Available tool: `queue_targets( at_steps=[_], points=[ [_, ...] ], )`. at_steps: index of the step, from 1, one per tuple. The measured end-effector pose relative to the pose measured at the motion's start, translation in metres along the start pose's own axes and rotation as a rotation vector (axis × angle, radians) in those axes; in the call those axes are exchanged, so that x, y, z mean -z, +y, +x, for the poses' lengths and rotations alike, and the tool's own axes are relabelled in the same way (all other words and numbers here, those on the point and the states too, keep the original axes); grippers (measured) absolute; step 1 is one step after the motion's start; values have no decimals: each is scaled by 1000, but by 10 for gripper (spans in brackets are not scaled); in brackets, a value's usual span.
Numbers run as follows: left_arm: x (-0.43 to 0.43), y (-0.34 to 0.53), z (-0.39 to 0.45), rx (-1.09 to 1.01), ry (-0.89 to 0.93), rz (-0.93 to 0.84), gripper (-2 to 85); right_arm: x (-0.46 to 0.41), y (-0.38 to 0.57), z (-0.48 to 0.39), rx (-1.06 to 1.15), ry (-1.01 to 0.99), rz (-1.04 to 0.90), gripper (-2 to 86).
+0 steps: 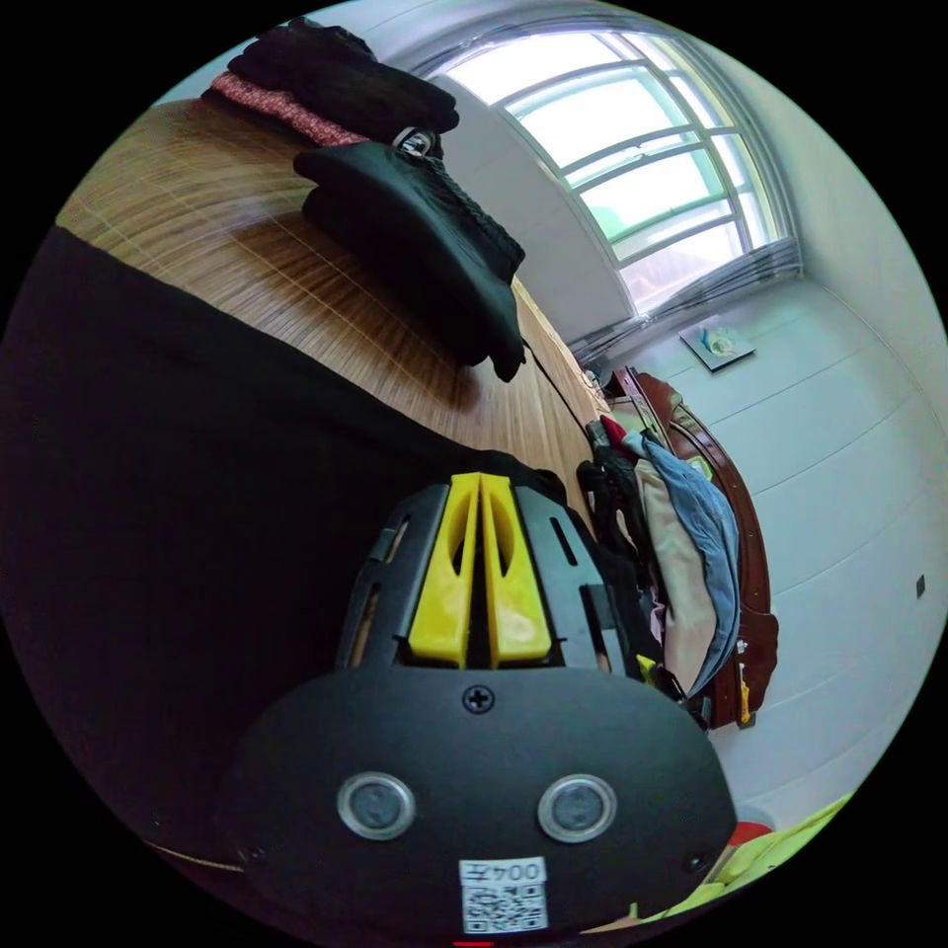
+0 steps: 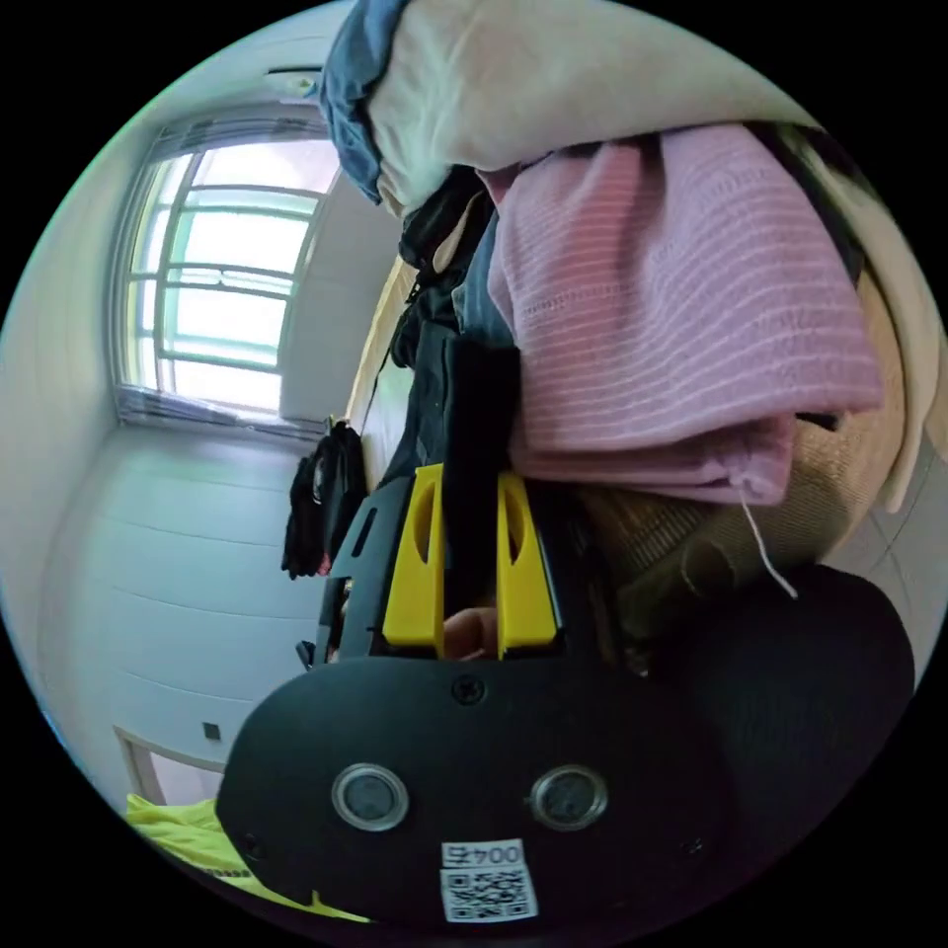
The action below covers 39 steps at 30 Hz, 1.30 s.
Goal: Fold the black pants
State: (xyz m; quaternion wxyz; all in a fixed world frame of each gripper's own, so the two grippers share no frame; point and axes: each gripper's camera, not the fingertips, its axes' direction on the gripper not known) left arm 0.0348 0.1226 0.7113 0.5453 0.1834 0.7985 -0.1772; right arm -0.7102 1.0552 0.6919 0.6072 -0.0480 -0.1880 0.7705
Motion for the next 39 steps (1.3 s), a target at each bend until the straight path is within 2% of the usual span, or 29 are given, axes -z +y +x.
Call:
queue_targets(
  at_steps=[3,4,5,6,9,12,14,16,18,20,22,26,30,32,34,39],
  points=[
    [-3,0,3,-4,-5,-1,2,-4,-8,-11,3,-71,-33,68],
    [-5,0,5,-6,-9,-3,2,5,-4,-37,121,38,24,63],
    [-5,1,5,-6,-11,-3,2,5,6,-67,284,236,62,62],
    [-7,1,6,-5,-16,-3,2,2,10,-75,330,314,72,63],
    [-10,2,8,-8,-13,-3,2,-21,19,-69,274,453,35,76],
    [-13,3,12,-18,-5,-3,2,-11,38,-100,368,577,181,83],
    [-17,2,19,-34,-6,-14,2,0,63,-137,521,715,407,68],
    [-22,-2,42,-106,3,-64,2,-5,77,-162,682,674,461,47],
    [-25,-5,61,-175,8,-85,2,-24,81,-185,805,570,385,9],
    [-29,-10,76,-219,-25,-99,2,-67,78,-214,933,400,170,-1],
    [-36,-18,81,-205,-72,-101,1,-105,80,-236,1028,355,86,-5],
    [-55,-29,73,-165,-36,-141,1,-192,94,-284,1239,350,-81,-7],
    [-85,-26,71,-208,-187,-216,0,-258,102,-306,1328,428,-206,-6],
    [-89,-19,75,-243,-264,-193,1,-294,107,-308,1402,556,-251,-4],
    [-93,-15,74,-226,-329,-192,0,-316,103,-299,1413,691,-274,-4],
    [-91,-7,63,-177,-380,-171,0,-315,85,-296,1308,623,-295,0]
  ],
)
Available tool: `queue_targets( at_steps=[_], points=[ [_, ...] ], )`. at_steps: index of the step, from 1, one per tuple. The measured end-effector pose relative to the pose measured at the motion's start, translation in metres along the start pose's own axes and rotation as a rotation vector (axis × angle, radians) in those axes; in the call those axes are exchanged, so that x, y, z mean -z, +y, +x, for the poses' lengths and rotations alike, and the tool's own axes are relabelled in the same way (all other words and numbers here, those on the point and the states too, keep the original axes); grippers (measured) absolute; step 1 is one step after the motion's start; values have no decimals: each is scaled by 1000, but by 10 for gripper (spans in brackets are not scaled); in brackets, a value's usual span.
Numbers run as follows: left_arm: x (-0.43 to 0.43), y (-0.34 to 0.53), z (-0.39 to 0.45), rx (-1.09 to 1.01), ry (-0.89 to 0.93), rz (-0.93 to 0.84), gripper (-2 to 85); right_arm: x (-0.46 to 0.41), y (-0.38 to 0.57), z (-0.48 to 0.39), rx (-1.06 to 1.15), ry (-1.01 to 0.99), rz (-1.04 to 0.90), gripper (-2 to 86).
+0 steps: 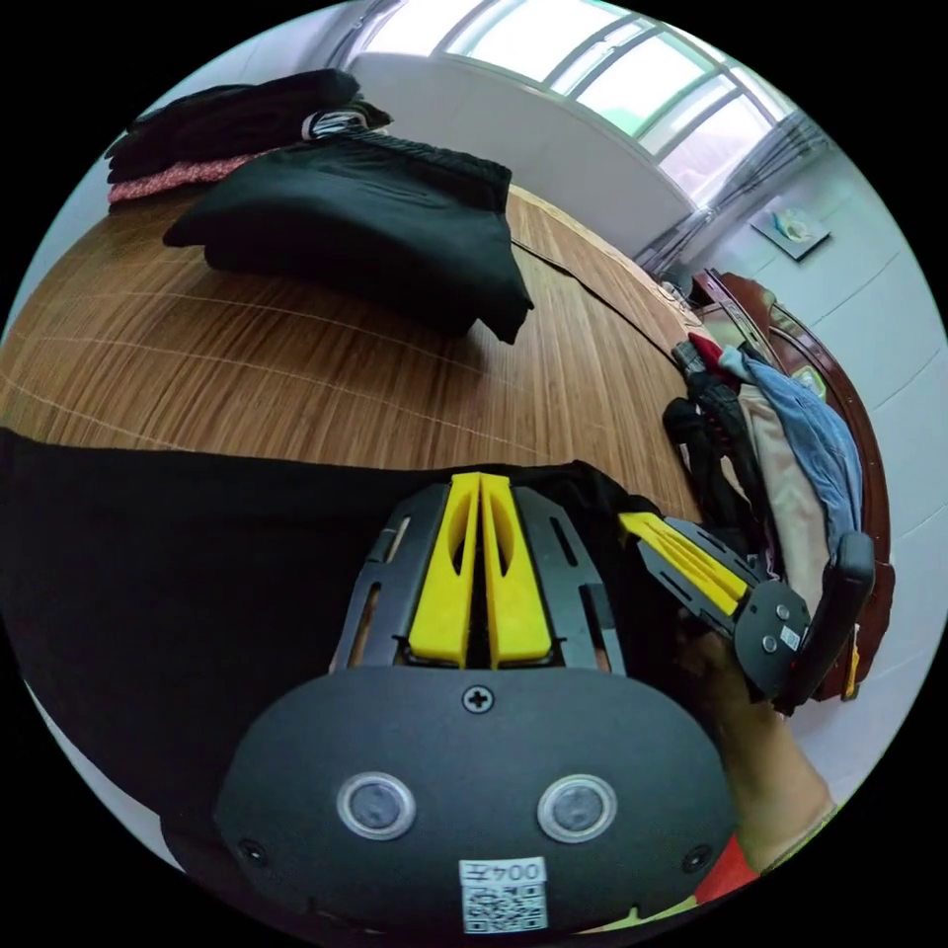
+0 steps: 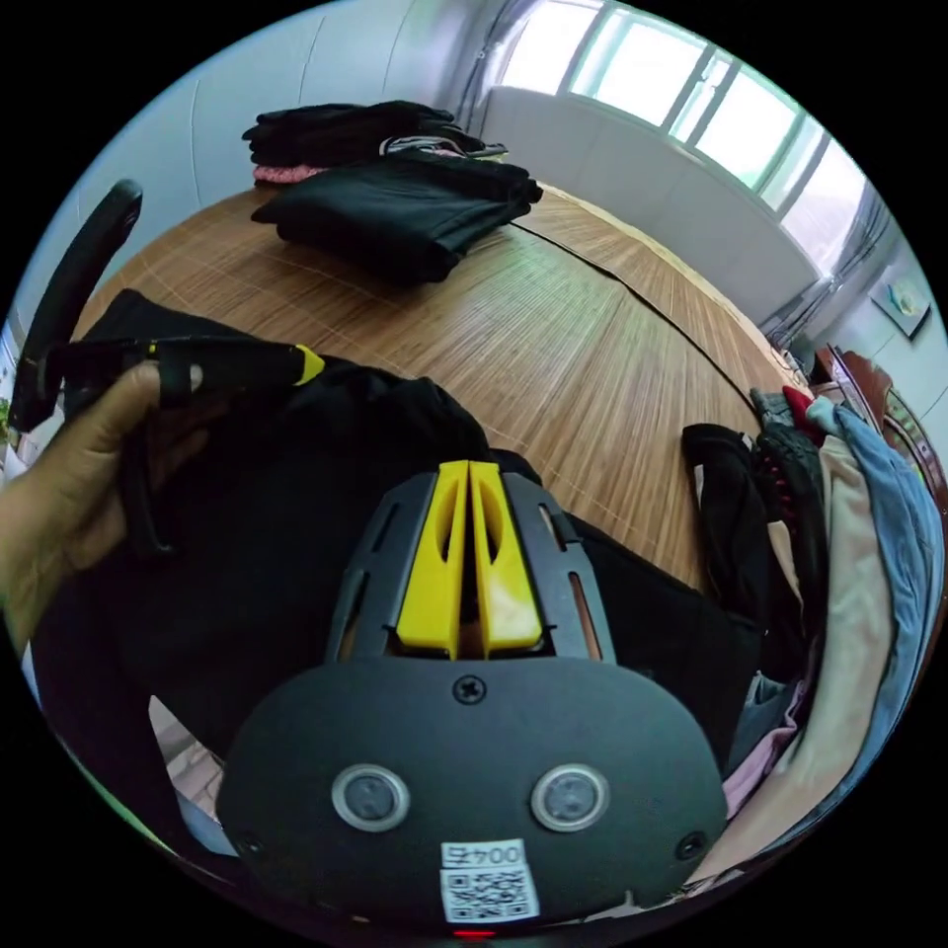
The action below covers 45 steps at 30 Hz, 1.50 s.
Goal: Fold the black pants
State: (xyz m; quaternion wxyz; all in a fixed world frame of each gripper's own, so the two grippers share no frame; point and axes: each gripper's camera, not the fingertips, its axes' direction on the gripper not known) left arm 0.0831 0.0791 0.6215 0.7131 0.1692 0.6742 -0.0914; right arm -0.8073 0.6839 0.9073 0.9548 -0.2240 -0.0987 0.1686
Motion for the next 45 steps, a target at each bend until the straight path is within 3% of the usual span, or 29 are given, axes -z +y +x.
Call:
queue_targets(
  at_steps=[4,8,14,17,20,24,27,34,40,45],
  points=[
    [11,11,-20,6,54,21,1,27,6,17,-64,-61,56,41],
    [71,43,-54,44,109,217,1,70,57,29,-75,5,62,53],
    [142,125,-107,-91,23,152,1,97,142,43,-239,-190,65,64],
    [148,162,-153,-39,-72,110,1,102,157,11,-179,-251,104,69],
    [147,186,-209,79,-59,106,1,82,159,-28,-66,-134,-29,74],
    [156,214,-259,135,-40,121,3,82,172,-19,-143,-202,20,68],
    [202,245,-292,153,52,260,6,101,176,-22,-150,-128,83,62],
    [322,361,-491,395,131,622,55,91,211,-37,-198,-73,152,52],
    [362,434,-693,721,308,742,93,85,217,-46,-196,-38,161,51],
    [377,462,-788,852,458,862,91,81,221,-41,-229,-75,162,50]
  ],
)
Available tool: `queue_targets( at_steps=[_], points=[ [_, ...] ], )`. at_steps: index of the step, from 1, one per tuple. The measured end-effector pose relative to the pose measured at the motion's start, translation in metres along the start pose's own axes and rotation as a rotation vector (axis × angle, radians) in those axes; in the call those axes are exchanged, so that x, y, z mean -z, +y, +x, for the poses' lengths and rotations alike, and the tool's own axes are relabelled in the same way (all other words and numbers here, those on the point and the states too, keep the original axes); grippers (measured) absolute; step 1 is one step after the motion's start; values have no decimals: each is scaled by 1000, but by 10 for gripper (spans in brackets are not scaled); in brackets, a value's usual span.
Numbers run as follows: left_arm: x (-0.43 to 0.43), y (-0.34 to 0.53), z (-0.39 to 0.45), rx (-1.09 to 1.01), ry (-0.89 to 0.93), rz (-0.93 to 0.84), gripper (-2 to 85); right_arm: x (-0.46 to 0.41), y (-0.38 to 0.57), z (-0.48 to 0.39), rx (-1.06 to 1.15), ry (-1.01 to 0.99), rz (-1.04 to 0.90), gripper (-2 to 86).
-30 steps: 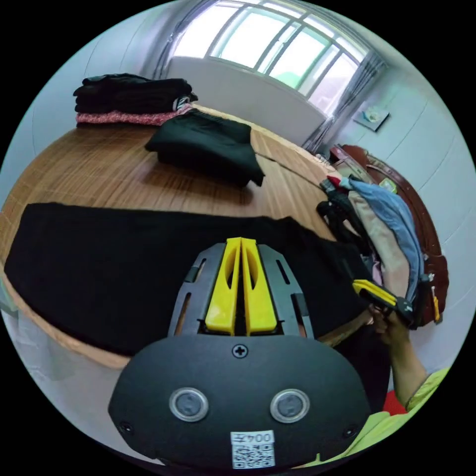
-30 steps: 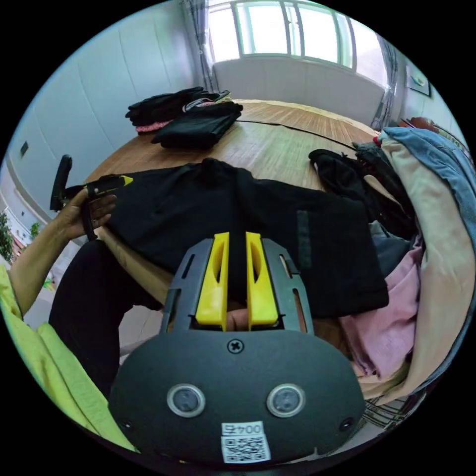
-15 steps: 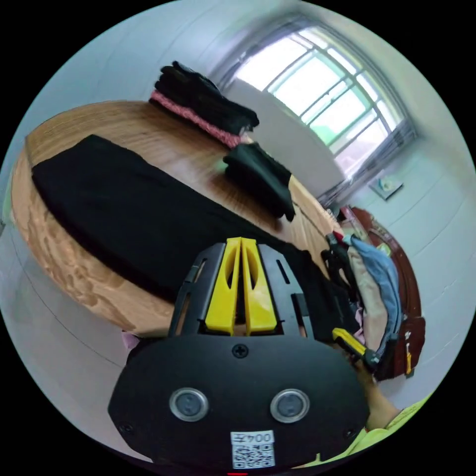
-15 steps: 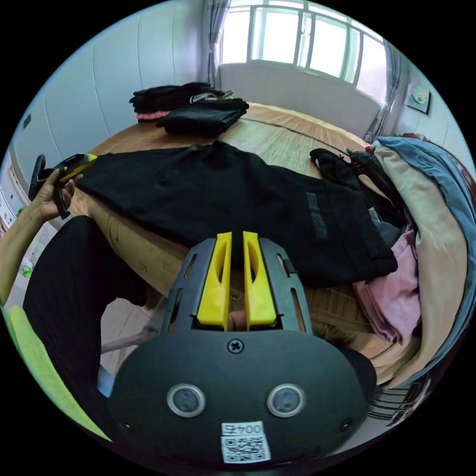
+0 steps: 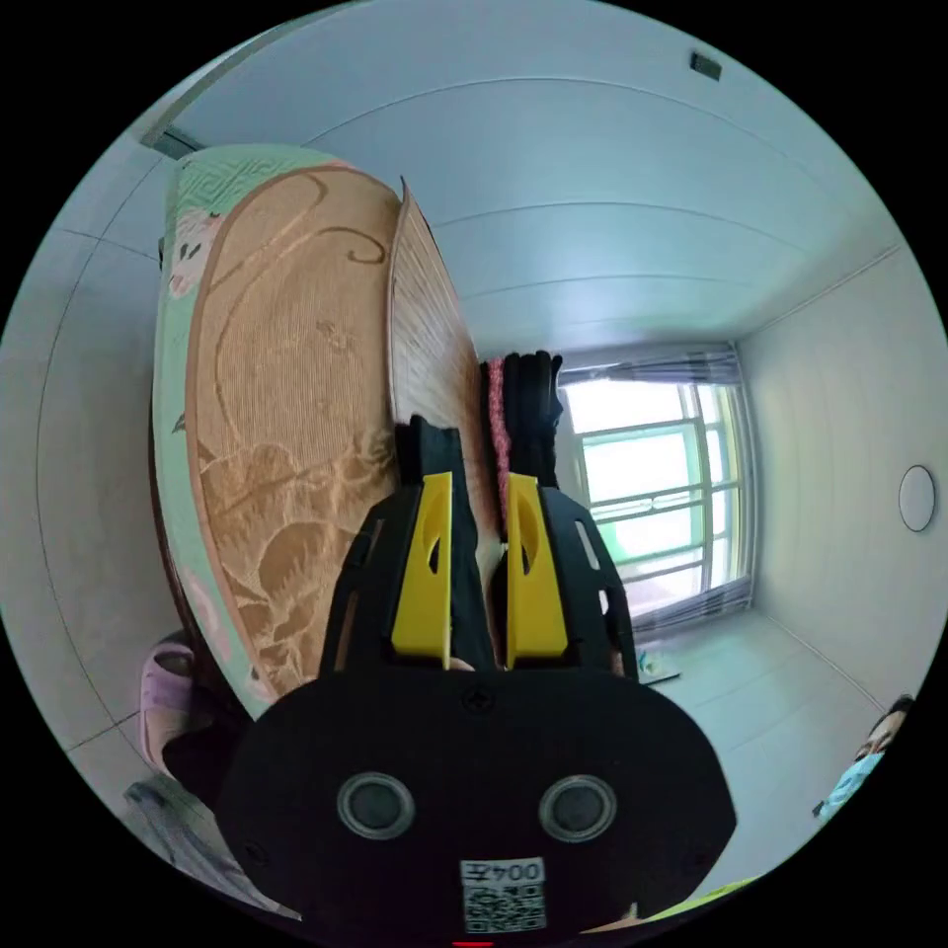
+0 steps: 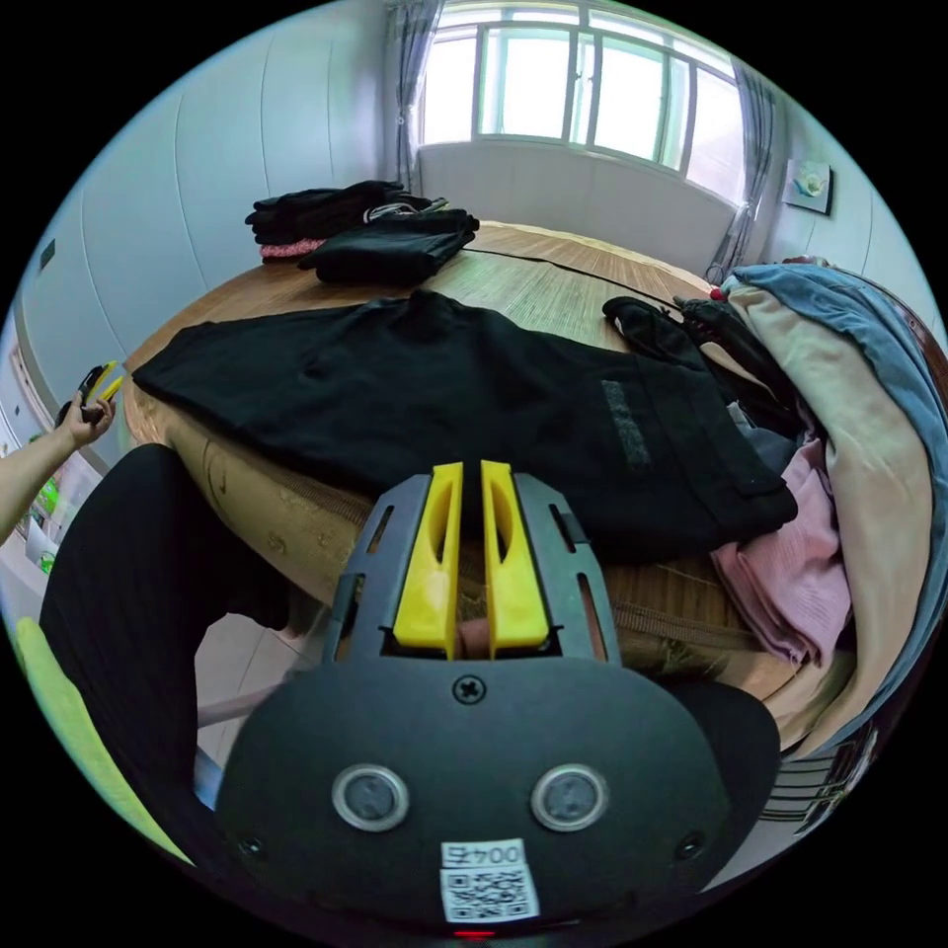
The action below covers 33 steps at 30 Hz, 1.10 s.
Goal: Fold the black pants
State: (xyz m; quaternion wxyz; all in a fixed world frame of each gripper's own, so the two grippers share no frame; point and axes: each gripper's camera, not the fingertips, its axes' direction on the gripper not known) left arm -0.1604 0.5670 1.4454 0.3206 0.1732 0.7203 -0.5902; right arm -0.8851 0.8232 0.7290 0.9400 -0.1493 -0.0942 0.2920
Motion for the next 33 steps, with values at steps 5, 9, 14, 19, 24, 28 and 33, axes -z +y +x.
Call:
queue_targets(
  at_steps=[5,9,14,19,24,28,33],
  points=[
    [14,-45,-27,-25,-53,10,103,-3,1,3,-23,-12,-10,44],
    [24,-71,-46,-39,-62,22,111,-5,2,5,-40,-18,-12,38],
    [27,-92,-56,-75,-78,6,118,-10,2,8,-70,-24,-18,24],
    [28,-104,-69,-70,-85,-18,121,-14,0,10,-81,-29,-28,9],
    [23,-105,-72,-69,-88,-52,121,-17,0,13,-84,-39,-33,1],
    [22,-103,-72,-34,-29,-62,120,-19,0,15,-89,-45,-32,-3],
    [14,-93,-59,-37,-3,-89,117,-21,-1,19,-99,-50,-29,-6]
  ],
)
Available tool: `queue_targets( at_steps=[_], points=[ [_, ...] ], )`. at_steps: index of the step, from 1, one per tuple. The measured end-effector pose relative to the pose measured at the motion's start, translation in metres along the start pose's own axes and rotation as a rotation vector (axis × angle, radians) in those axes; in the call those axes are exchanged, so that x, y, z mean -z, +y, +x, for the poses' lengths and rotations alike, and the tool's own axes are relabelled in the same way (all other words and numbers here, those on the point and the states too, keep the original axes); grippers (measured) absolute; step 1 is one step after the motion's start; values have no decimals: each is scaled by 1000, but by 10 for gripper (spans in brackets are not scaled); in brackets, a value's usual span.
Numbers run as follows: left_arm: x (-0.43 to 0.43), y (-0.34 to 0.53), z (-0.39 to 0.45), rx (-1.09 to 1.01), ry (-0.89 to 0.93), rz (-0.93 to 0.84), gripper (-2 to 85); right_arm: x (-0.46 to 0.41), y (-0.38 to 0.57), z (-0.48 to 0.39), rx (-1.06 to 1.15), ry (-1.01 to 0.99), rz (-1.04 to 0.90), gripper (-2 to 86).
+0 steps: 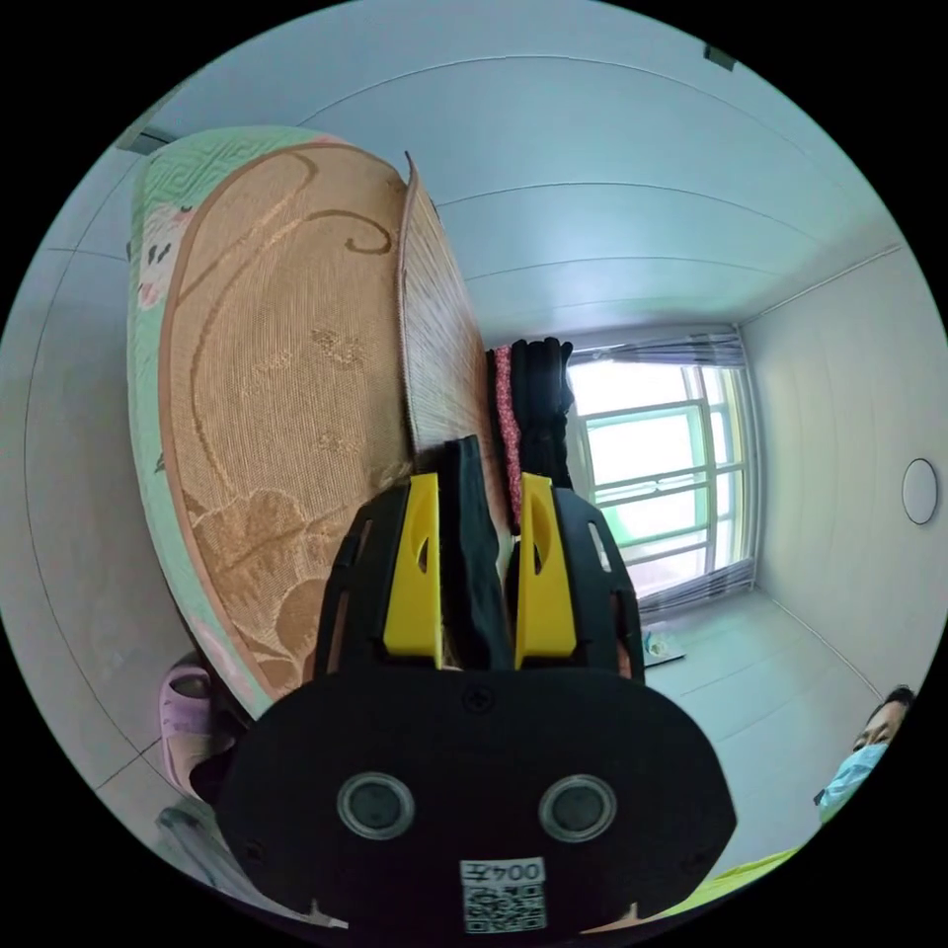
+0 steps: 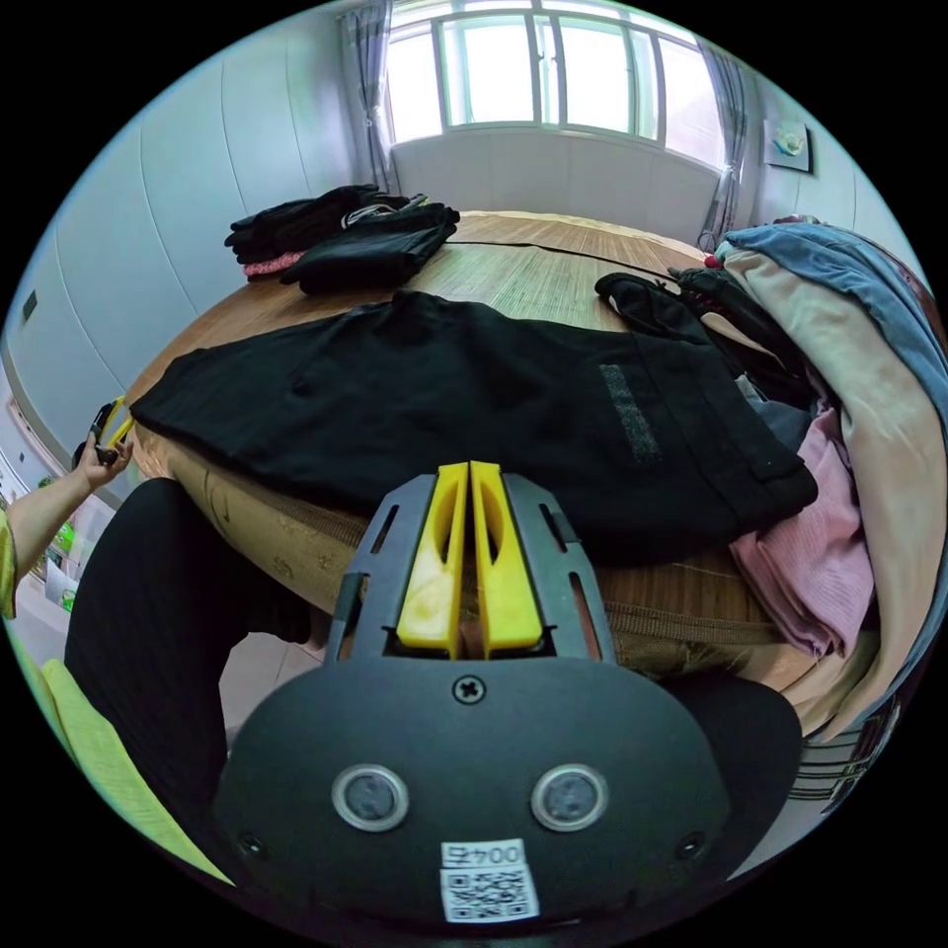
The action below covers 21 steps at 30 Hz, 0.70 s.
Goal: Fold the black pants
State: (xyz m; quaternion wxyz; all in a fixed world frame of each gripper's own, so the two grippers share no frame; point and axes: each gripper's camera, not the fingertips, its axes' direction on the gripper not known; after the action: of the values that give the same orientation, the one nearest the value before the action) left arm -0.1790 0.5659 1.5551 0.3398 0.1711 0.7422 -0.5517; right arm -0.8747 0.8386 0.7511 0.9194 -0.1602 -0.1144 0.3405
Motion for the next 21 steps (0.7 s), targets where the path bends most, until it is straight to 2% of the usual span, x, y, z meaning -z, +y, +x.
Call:
queue_targets(
  at_steps=[5,15,21],
  points=[
    [-14,13,24,-45,-36,-17,107,-2,-2,5,-3,-7,1,-7],
    [-63,42,142,-302,-358,-72,35,-6,-6,16,-14,-16,3,-8],
    [-104,84,282,-561,-263,-143,23,-1,-13,31,-69,-55,14,-8]
  ],
)
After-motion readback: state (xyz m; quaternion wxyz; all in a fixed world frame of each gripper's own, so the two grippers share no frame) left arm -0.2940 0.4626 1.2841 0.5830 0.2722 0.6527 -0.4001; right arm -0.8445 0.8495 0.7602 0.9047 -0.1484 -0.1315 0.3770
